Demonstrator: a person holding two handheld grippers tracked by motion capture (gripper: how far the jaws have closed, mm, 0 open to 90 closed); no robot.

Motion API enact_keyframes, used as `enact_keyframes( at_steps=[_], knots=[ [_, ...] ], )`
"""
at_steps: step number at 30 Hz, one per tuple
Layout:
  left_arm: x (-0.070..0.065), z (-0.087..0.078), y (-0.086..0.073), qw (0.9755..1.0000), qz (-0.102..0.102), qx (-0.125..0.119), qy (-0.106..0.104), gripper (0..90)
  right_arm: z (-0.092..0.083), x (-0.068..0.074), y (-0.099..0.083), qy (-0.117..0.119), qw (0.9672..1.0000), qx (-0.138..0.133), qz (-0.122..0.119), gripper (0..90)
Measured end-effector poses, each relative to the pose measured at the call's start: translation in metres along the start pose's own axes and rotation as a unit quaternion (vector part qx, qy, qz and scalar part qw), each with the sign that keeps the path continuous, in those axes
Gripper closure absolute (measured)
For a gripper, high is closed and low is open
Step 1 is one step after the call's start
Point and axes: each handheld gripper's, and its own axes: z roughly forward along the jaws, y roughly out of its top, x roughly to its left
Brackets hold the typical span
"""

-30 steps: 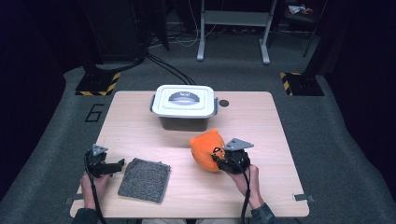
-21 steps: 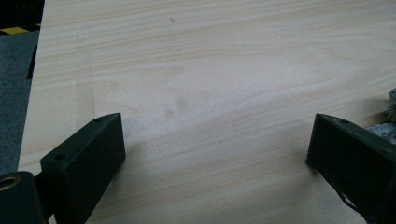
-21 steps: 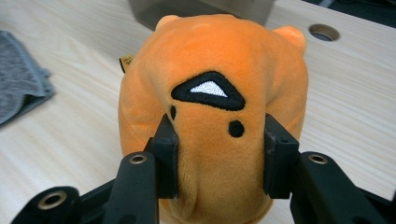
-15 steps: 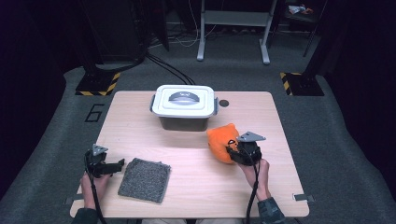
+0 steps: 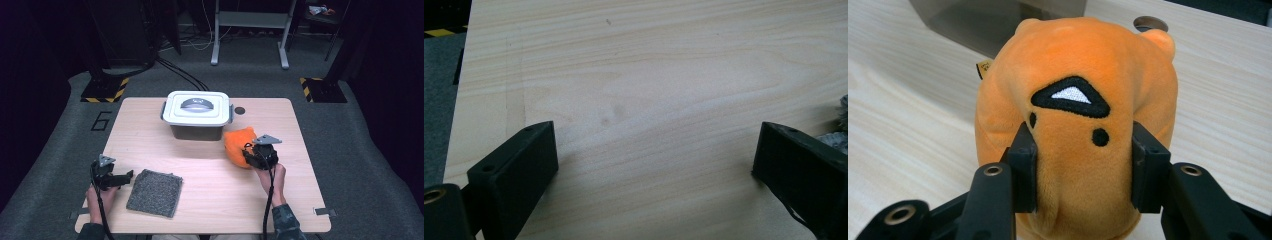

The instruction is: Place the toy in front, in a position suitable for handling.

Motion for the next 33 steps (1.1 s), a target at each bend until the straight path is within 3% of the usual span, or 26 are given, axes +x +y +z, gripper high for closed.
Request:
enact_keyframes(
  at_steps=[8, 9, 11, 13, 14, 17, 24, 27, 33],
  knots=[
    [0.0, 0.0, 0.0, 1.0, 0.0, 0.0, 0.0, 3.9, 0.016, -0.003, -0.002, -0.009, 0.9998, 0.013, 0.009, 49.9],
    [0.0, 0.0, 0.0, 1.0, 0.0, 0.0, 0.0, 3.9, 0.017, -0.004, -0.002, -0.007, 0.9997, 0.017, 0.014, 43.2],
    [0.0, 0.0, 0.0, 1.0, 0.0, 0.0, 0.0, 3.9, 0.017, -0.004, -0.002, -0.006, 0.9997, 0.018, 0.014, 40.0],
    [0.0, 0.0, 0.0, 1.0, 0.0, 0.0, 0.0, 3.9, 0.016, -0.006, -0.002, 0.001, 0.9997, 0.01, 0.022, 24.2],
    [0.0, 0.0, 0.0, 1.0, 0.0, 0.0, 0.0, 3.9, 0.016, -0.006, -0.002, 0.001, 0.9997, 0.01, 0.022, 24.2],
    [0.0, 0.0, 0.0, 1.0, -0.001, 0.0, 0.0, 3.9, 0.009, -0.009, -0.001, 0.008, 0.9997, -0.004, 0.024, 16.1],
    [0.0, 0.0, 0.0, 1.0, -0.002, 0.0, -0.002, 3.9, -0.016, -0.015, -0.007, 0.019, 0.9988, -0.034, 0.03, 8.7],
    [0.0, 0.0, 0.0, 1.0, -0.002, 0.0, -0.002, 3.9, -0.031, -0.022, -0.019, 0.017, 0.9985, -0.032, 0.041, 5.6],
    [0.001, 0.0, 0.0, 1.0, -0.002, 0.001, -0.003, 3.9, -0.043, -0.032, -0.045, 0.005, 0.9987, -0.016, 0.048, 3.6]
  ],
)
